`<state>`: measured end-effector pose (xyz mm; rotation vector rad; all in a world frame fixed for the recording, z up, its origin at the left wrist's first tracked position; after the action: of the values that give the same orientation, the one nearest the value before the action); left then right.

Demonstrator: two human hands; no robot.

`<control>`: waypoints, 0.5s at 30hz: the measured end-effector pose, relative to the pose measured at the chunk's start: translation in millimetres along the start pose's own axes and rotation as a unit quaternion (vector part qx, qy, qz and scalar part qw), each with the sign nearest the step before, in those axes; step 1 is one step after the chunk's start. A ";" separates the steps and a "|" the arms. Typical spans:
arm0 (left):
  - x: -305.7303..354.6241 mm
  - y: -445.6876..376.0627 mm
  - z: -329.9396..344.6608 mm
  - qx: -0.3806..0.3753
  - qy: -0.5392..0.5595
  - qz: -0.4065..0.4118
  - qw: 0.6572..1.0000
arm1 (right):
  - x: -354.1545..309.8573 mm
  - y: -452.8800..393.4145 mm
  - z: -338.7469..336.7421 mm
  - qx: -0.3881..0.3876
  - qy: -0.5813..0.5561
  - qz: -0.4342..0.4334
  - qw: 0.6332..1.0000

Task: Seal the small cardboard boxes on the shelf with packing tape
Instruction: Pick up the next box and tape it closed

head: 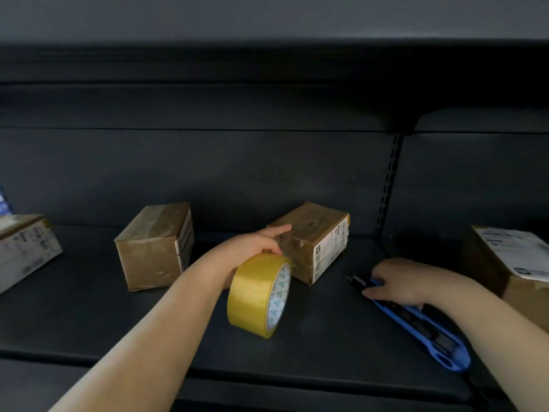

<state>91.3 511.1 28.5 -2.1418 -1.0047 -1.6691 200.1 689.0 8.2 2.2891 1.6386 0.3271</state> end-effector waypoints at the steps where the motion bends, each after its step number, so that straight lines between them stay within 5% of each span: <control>1: 0.3 1.3 -0.1 0.002 0.005 0.002 1.000 | -0.5 1.3 -7.1 0.024 0.036 0.008 0.999; 4: 1.0 3.8 0.0 0.005 0.010 0.007 1.000 | -23.5 11.4 -58.6 0.223 -0.001 -0.030 0.974; 7: 2.7 3.7 0.5 0.000 0.014 0.021 1.000 | -75.8 25.1 -99.0 0.400 -0.110 -0.160 0.896; 15: -1.3 18.0 -6.3 -0.011 -0.025 0.029 0.999 | -111.3 -24.4 -69.3 0.358 -0.036 -0.190 0.913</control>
<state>98.1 493.8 33.1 -2.2142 -0.9320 -1.6151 118.2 598.8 62.4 2.2879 2.3878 -0.5330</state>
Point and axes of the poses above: each hand's wrist, its own y-axis away from the middle knuckle, its own z-axis out of the palm, x = y × z, the point moved 9 cm from there along -y, towards the middle knuckle, and after that the axes turned 3 degrees about -x, right-handed, at the moved point
